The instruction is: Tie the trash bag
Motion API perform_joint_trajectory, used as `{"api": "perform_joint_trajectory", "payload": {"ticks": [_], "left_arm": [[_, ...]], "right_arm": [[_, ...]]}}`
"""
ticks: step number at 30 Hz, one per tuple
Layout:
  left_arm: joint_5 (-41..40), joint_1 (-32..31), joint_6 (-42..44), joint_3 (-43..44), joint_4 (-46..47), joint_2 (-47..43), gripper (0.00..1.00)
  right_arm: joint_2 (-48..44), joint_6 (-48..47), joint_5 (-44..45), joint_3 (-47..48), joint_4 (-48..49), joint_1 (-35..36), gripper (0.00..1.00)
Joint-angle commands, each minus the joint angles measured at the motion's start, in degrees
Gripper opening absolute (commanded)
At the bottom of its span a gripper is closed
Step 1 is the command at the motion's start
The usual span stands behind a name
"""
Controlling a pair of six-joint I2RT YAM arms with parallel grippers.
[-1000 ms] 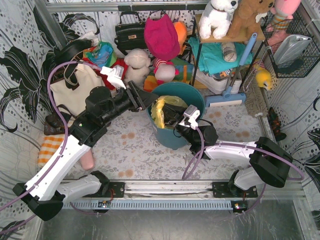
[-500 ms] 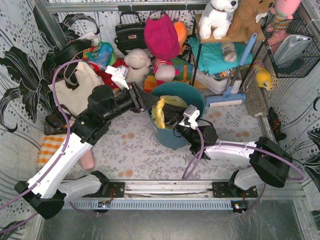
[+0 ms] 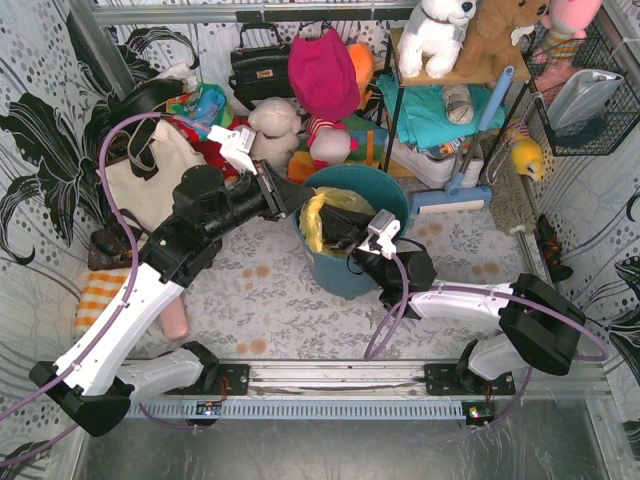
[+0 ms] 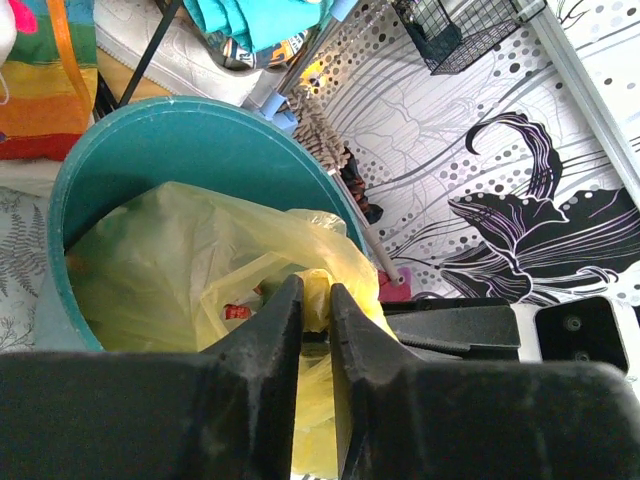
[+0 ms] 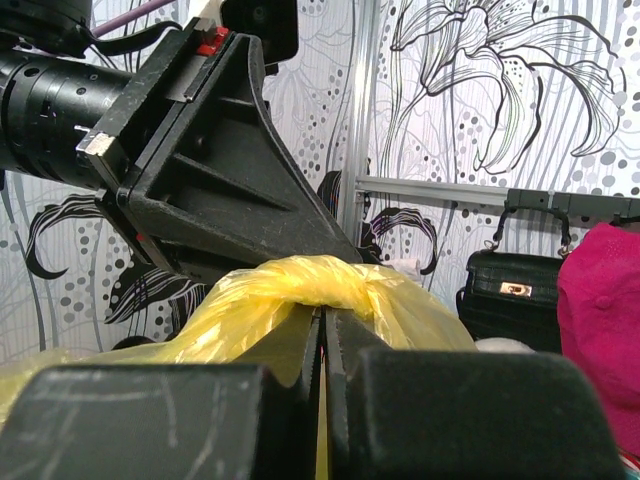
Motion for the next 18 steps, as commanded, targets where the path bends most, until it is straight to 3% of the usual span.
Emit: {"api": "perform_joint_trajectory", "payload": {"ticks": [1,18], "left_arm": [[2.3,-0.3,1.6,2.2,1.3,0.4,0.0],[-5.9,-0.3,3.8,2.5,1.1,-2.5,0.0]], "right_arm": [[-1.0,-0.4,-0.3,1.2,0.7,0.1,0.0],[-2.7,-0.3,0.4,-0.2,0.5,0.2,0.09]]}}
